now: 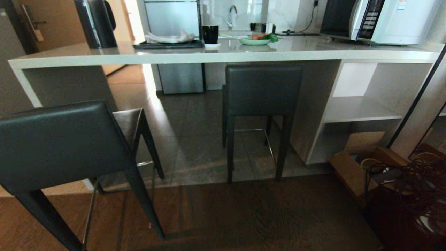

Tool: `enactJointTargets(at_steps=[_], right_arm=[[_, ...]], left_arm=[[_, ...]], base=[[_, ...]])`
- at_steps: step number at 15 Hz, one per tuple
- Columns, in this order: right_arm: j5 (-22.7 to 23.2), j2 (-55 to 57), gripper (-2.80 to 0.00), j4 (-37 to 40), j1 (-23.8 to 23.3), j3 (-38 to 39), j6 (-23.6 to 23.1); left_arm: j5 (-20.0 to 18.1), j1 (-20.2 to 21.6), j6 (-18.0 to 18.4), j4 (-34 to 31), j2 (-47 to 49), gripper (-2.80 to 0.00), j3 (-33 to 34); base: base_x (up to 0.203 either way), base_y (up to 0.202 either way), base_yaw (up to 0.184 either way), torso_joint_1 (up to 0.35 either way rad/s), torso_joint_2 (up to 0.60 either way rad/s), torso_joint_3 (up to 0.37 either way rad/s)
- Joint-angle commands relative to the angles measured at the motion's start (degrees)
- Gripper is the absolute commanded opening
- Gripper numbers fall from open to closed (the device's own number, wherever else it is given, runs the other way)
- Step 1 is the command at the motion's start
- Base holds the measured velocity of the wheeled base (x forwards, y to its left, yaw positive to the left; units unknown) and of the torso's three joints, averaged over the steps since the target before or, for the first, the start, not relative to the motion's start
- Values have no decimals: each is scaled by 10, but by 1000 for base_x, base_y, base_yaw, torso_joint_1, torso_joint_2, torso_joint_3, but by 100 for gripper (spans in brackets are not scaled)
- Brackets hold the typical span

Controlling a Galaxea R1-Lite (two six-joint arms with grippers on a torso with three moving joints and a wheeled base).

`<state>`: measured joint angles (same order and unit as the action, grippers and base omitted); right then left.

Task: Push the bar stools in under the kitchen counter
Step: Pull the gray chair out from under the dining table

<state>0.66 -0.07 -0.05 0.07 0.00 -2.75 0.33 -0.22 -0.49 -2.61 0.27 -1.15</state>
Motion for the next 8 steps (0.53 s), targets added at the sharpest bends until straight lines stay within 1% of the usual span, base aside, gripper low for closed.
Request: enactJointTargets(at_steps=[1, 4, 5, 6, 8], right_arm=[[0, 1, -280, 0, 0, 0, 0], [0, 1, -280, 0, 0, 0, 0], [0, 1, -280, 0, 0, 0, 0], [0, 1, -280, 0, 0, 0, 0], [0, 1, -280, 0, -1, 0, 0]], left_arm=[[0, 0, 0, 0, 0, -280, 0], [0, 0, -1, 0, 0, -280, 0], [0, 0, -1, 0, 0, -280, 0], [0, 0, -1, 1, 0, -280, 0], [0, 0, 0, 1, 0, -280, 0]], base=[[0, -187, -3, 2, 1, 2], [0, -186, 0, 3, 6, 0], [0, -121, 5, 2, 1, 4], [0, -61, -1, 7, 2, 2], [0, 0, 0, 0, 0, 0]])
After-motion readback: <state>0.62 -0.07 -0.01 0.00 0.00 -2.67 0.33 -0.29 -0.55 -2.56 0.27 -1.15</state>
